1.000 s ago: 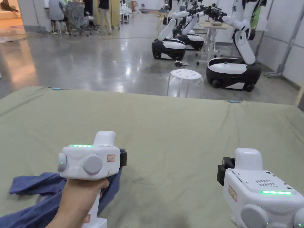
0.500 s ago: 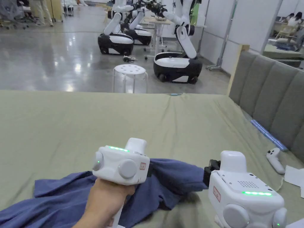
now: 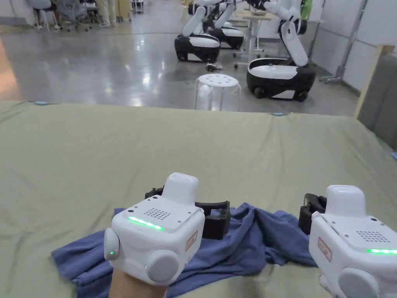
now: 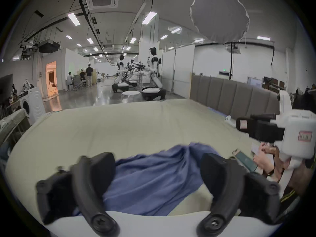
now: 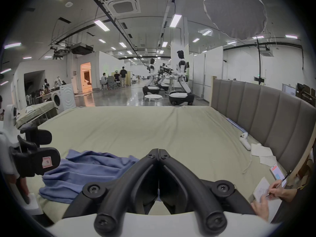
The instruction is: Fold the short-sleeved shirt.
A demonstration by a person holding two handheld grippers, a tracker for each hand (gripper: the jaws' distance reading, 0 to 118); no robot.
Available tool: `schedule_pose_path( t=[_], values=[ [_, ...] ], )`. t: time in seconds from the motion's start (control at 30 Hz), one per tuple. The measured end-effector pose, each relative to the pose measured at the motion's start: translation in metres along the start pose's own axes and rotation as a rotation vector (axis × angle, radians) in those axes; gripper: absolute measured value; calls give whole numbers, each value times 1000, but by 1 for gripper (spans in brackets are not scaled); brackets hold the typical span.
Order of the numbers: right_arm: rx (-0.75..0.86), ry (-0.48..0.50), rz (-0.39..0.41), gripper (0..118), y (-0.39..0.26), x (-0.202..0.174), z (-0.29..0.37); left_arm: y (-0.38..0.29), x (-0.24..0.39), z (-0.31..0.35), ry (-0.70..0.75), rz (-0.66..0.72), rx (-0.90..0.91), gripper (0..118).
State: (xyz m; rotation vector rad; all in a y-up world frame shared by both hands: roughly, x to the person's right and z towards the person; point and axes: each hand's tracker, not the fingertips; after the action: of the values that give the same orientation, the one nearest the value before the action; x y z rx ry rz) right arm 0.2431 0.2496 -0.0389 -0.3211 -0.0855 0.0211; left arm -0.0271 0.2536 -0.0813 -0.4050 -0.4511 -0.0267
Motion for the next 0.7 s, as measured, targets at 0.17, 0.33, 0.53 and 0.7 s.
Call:
schedule_pose_path(
  t=[0.17,0.33,0.53,0.7],
  values=[
    [-40,88,-17,2,-16,-45,-5,-34,-64,34,97,59,-79,9],
    [-81,118,15,3,-32,-76,-5,-52,-160,57,276,131,-161,9],
    [-129,110,41,4,-38,-85,-20,-85,-269,42,340,269,-396,12],
    [-157,91,39,4,-35,-79,-32,-87,-262,14,262,247,-391,105]
  ],
)
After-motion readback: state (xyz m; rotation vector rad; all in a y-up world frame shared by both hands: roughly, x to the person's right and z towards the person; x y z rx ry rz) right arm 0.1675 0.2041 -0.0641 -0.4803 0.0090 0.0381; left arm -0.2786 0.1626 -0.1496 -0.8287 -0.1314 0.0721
